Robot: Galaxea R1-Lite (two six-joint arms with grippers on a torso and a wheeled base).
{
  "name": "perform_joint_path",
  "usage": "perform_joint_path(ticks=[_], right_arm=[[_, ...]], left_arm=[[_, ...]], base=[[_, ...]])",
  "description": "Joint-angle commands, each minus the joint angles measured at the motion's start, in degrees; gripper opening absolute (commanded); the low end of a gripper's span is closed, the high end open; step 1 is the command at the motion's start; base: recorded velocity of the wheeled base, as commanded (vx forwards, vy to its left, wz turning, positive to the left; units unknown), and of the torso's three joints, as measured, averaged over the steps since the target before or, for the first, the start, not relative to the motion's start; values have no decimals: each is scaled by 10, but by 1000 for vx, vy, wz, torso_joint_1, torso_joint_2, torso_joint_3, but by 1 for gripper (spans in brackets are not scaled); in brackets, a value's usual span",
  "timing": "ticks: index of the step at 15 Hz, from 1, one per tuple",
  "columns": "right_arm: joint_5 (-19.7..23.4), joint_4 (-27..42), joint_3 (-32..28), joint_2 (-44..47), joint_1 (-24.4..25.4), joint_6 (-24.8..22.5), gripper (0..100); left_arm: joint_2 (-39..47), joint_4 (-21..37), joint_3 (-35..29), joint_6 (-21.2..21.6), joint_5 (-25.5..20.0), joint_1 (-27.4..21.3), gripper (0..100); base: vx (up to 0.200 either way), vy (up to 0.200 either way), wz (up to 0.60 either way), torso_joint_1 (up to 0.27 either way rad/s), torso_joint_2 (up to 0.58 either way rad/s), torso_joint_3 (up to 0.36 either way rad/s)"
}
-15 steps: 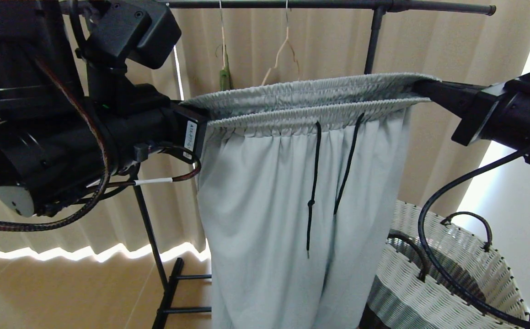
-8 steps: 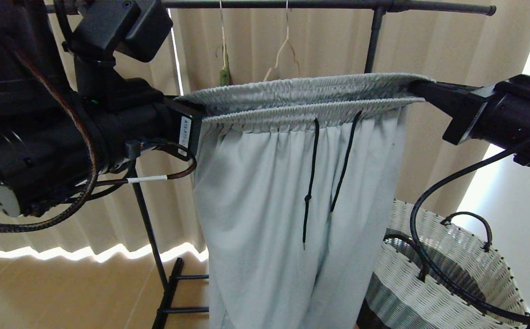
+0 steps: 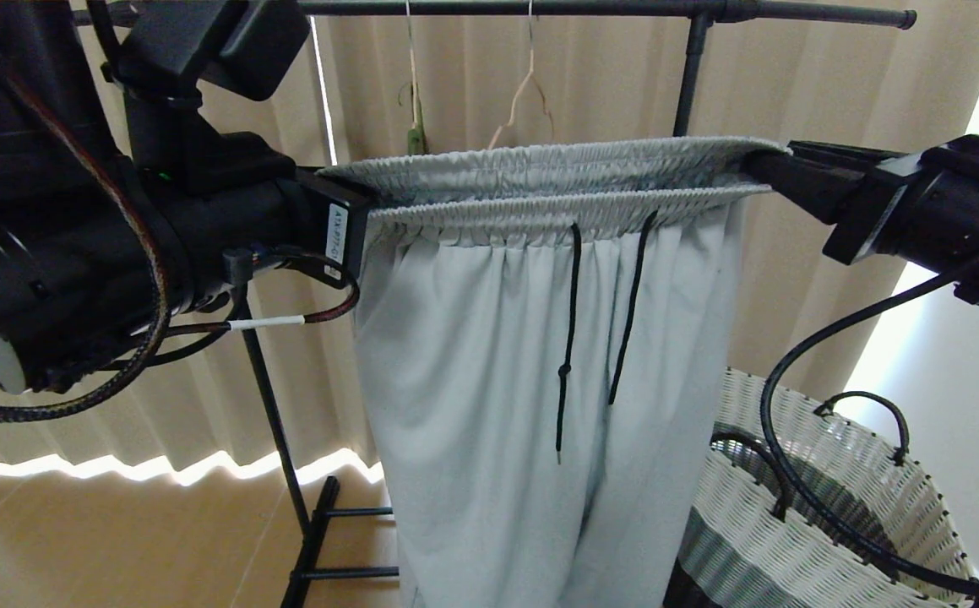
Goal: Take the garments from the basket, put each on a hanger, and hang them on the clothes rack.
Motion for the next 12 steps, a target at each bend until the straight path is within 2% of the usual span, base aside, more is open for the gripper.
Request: perform_joint_path(ticks=[1, 2, 5, 8, 12], right_arm=[[2, -1, 14, -1, 1, 1, 100], [3, -4, 22, -2, 1, 2, 100], [9, -82, 70, -3, 1, 4, 100], [11, -122, 93, -3, 1, 5, 100], [36, -125, 101, -24, 1, 42, 100]], left_arm=[[2, -1, 3, -1, 2, 1, 0], [3, -1, 4, -1, 3, 1, 0], [6, -1, 2, -2, 29, 3, 0], [15, -8, -6, -3, 44, 4, 0], [42, -31, -33, -3, 50, 18, 0]], base=[[0, 0, 0, 0, 0, 0], [0, 0, 0, 0, 0, 0], [0, 0, 0, 0, 0, 0], [0, 0, 0, 0, 0, 0], [0, 0, 0, 0, 0, 0]])
